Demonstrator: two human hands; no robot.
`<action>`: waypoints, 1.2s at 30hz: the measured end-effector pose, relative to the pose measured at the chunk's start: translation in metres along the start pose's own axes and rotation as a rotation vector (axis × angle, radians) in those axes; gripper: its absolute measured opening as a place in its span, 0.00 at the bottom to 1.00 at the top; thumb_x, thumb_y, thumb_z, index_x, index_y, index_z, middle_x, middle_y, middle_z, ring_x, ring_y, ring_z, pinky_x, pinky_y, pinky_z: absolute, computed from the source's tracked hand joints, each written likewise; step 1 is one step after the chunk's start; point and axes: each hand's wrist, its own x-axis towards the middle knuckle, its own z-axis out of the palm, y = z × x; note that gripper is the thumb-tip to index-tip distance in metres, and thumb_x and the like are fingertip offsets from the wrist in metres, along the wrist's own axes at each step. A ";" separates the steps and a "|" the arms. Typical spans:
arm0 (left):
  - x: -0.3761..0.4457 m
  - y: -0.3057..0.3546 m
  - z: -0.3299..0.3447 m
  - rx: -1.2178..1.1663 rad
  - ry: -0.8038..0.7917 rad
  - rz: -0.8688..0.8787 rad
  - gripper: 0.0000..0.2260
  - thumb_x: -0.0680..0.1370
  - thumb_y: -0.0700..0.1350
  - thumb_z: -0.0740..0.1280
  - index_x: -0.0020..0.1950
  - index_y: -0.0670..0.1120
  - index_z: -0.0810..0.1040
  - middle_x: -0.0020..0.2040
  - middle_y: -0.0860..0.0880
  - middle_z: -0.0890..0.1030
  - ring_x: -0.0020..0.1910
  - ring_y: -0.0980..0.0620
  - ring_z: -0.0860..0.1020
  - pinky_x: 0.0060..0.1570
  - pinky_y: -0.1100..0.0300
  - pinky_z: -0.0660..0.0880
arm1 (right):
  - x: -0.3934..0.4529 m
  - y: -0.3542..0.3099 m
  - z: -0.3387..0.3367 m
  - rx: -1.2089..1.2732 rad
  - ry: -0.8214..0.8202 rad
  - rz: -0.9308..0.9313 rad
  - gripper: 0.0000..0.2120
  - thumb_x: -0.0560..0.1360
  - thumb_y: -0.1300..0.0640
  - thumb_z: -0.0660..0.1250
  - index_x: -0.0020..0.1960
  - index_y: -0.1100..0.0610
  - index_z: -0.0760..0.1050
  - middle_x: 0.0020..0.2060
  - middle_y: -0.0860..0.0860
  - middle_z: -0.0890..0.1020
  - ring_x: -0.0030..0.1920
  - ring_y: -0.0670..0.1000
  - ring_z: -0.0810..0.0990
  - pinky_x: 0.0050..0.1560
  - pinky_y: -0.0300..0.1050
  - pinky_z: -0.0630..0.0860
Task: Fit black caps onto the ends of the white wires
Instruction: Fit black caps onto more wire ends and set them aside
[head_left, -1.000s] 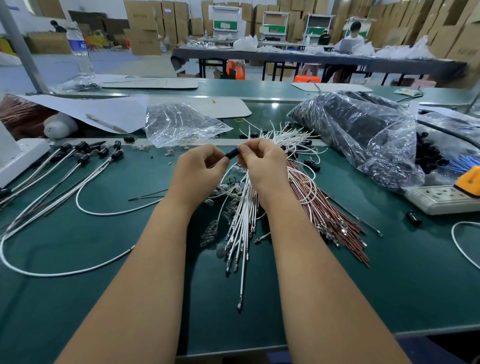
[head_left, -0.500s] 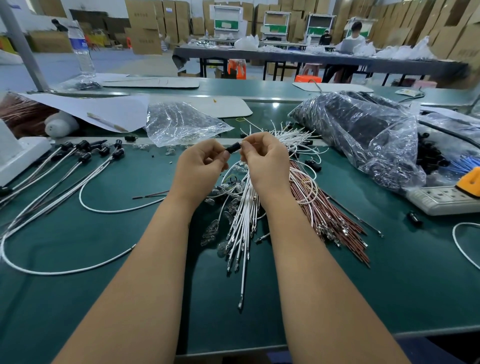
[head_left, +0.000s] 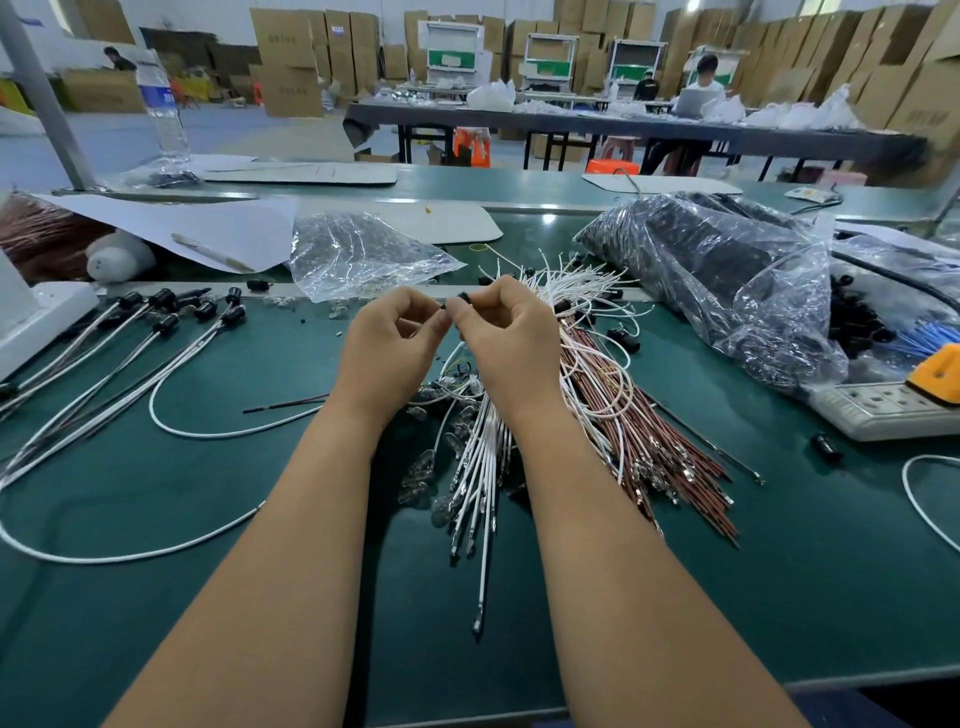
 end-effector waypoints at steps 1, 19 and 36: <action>0.000 0.001 0.000 -0.004 -0.005 0.009 0.06 0.77 0.46 0.70 0.44 0.44 0.78 0.35 0.51 0.78 0.33 0.57 0.73 0.34 0.68 0.71 | 0.000 0.000 0.000 -0.004 -0.004 -0.001 0.09 0.73 0.59 0.73 0.36 0.54 0.75 0.31 0.49 0.80 0.34 0.48 0.78 0.43 0.54 0.79; 0.002 0.003 0.002 -0.074 -0.139 -0.054 0.08 0.77 0.37 0.68 0.46 0.50 0.79 0.32 0.45 0.70 0.27 0.56 0.64 0.28 0.67 0.62 | 0.004 -0.001 -0.005 0.152 -0.035 0.129 0.07 0.76 0.62 0.68 0.41 0.53 0.77 0.34 0.48 0.79 0.36 0.45 0.76 0.43 0.42 0.76; 0.019 -0.027 -0.016 -0.029 0.355 -0.255 0.07 0.79 0.43 0.64 0.52 0.43 0.80 0.43 0.44 0.81 0.38 0.48 0.75 0.41 0.53 0.73 | 0.023 -0.012 -0.025 -0.573 -0.363 0.143 0.07 0.76 0.60 0.65 0.50 0.57 0.81 0.43 0.50 0.82 0.46 0.50 0.80 0.47 0.44 0.75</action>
